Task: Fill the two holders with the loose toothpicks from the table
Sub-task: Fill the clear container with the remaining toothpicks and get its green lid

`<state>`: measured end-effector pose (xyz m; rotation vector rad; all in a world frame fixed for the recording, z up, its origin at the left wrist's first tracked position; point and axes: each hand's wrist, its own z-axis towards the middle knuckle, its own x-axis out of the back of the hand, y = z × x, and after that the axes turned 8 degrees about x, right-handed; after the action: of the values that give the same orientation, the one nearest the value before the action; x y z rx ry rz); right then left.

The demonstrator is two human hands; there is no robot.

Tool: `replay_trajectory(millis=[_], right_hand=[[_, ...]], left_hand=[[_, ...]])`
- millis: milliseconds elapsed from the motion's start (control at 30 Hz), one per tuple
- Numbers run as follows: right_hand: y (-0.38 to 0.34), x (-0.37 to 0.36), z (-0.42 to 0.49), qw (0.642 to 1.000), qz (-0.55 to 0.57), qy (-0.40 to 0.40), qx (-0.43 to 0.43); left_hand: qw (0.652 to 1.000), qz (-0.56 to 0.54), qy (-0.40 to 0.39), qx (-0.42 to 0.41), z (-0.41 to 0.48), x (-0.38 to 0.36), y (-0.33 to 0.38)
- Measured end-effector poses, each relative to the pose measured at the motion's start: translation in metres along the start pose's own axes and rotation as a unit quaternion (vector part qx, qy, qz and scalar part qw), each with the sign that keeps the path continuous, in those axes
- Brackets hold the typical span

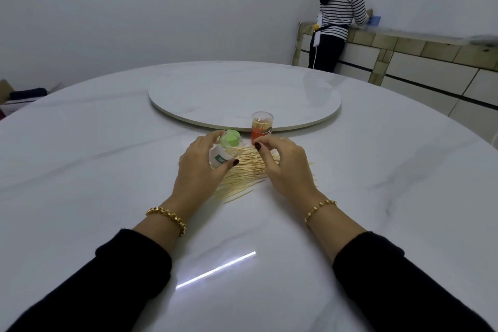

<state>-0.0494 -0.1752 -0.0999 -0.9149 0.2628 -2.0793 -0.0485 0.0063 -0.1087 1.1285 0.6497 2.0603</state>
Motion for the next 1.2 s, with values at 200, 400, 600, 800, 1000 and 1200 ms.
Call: replay_trajectory(millis=[200,400,600,800,1000,1200], right_hand=[[0.0,-0.003,-0.002,0.998,-0.03,-0.06,-0.011],[0.001,-0.005,0.0,0.996,-0.064,-0.065,0.01],[0.0,-0.003,0.001,0.996,-0.073,-0.046,0.031],[-0.001,-0.004,0.001,0.995,-0.063,-0.011,0.075],[-0.002,-0.004,0.001,0.996,-0.039,-0.01,0.074],[-0.009,-0.002,-0.002,0.994,0.055,-0.073,0.065]], left_hand=[[1.0,-0.001,0.003,-0.004,0.0,0.0,0.0],[0.999,0.017,-0.014,-0.031,-0.003,0.0,0.006],[0.997,0.033,-0.035,-0.065,-0.004,0.0,0.009],[0.995,0.045,-0.045,-0.08,-0.005,-0.001,0.011],[0.996,0.052,-0.013,-0.066,-0.003,0.0,0.007],[0.995,0.087,0.023,-0.043,0.0,-0.001,0.003]])
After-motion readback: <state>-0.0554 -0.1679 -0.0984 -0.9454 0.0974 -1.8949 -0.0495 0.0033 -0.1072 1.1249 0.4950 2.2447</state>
